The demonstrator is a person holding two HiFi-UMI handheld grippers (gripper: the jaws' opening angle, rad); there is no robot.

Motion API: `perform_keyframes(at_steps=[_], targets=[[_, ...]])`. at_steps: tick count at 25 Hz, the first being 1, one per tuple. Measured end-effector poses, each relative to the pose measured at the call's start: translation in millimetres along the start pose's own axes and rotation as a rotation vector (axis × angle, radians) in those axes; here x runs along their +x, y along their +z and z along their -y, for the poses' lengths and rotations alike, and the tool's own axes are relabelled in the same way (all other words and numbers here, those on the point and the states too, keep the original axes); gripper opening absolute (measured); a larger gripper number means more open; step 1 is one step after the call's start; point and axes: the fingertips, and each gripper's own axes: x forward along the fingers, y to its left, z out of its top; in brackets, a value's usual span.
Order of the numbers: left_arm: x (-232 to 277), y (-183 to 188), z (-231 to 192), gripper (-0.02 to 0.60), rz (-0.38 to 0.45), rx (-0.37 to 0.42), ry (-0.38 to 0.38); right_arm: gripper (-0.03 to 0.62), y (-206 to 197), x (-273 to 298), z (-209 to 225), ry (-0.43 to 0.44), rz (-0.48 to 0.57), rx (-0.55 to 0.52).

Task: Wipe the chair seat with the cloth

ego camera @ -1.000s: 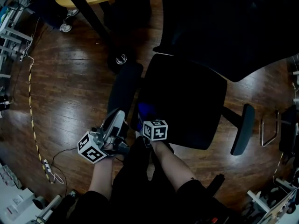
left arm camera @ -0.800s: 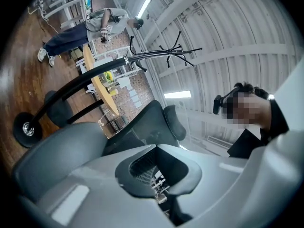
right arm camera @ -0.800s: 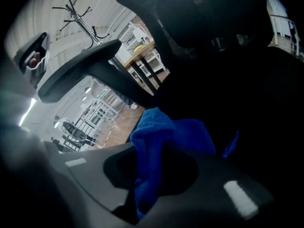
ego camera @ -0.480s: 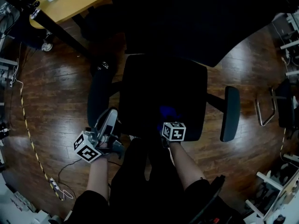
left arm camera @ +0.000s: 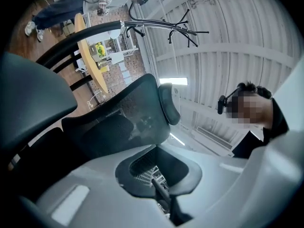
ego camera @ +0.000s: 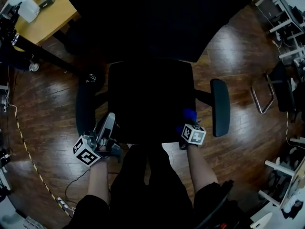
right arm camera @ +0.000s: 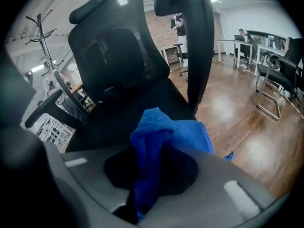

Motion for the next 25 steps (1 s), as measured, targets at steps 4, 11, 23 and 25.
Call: perform_keyframes(at_steps=[4,11,23,25], targets=[[3,3,4,0.0,-0.008,0.0,-0.011,0.06,7,0,-9,0.004,0.01,0.045],[12,24,58,0.0,-0.005,-0.033,-0.075,0.06,101,-76,-157,0.412,0.229,0.059],[57,39,186,0.0,-0.151,0.081,-0.261,0.06,220,-277,-279,0.784,0.508,0.036],[51,35,187,0.0,-0.15,0.051,-0.252,0.058,214,-283,-281,0.808,0.514,0.049]])
